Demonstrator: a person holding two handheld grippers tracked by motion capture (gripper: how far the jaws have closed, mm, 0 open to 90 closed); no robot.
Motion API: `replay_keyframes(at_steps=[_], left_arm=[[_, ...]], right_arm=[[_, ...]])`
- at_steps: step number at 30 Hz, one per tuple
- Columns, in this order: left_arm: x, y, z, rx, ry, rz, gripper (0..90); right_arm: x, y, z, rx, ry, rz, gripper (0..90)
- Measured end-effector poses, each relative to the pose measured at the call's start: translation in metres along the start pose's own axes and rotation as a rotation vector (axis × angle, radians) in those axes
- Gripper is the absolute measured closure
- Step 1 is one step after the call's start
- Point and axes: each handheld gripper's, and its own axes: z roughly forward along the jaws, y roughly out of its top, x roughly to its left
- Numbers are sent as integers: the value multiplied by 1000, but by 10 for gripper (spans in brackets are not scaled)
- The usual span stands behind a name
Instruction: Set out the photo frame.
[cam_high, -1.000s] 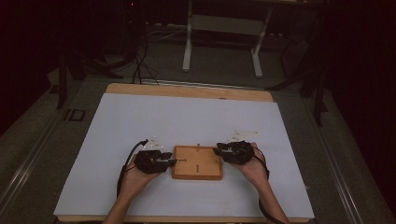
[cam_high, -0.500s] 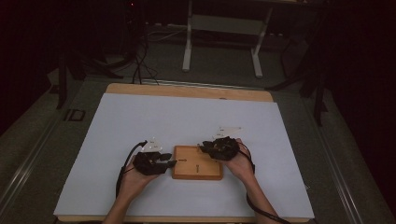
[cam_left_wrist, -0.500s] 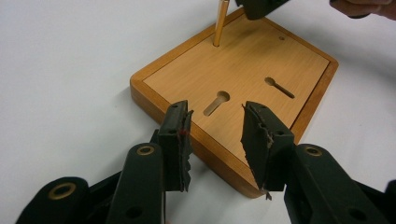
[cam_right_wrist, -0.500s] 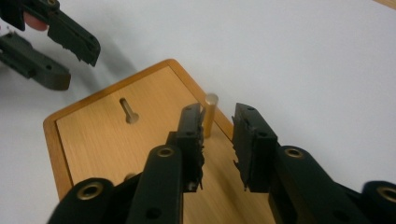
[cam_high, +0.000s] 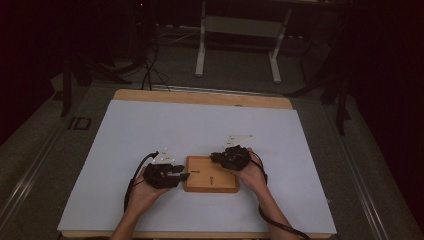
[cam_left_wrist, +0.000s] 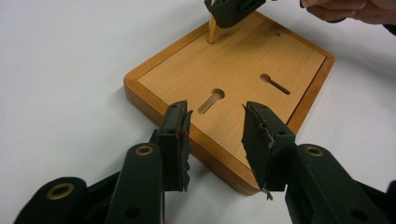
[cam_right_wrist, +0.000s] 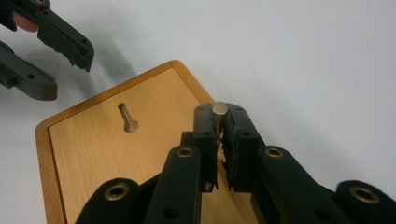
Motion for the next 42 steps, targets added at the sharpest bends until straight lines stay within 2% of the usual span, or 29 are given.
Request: replay_keyframes(at_steps=[9, 17, 19, 21, 28, 39, 42], left_arm=[[0, 0, 0, 8, -2, 1, 600], [-2, 0, -1, 15, -4, 10, 581], [-3, -1, -1, 16, -7, 11, 573], [-3, -1, -2, 16, -11, 11, 562], [-4, -3, -3, 20, -28, 21, 553], [-7, -6, -3, 38, -15, 38, 530], [-8, -7, -3, 35, -26, 44, 510]], right_arm=[[-7, -1, 5, -15, 43, 45, 798], [-7, -1, 11, 8, 46, 41, 794], [-6, -2, 15, 26, 46, 40, 820], [-6, -3, 17, 21, 49, 48, 830], [-8, -1, 17, 38, 60, 72, 837], [-12, 2, 18, 61, 92, 90, 838], [-13, 2, 18, 67, 98, 93, 838]])
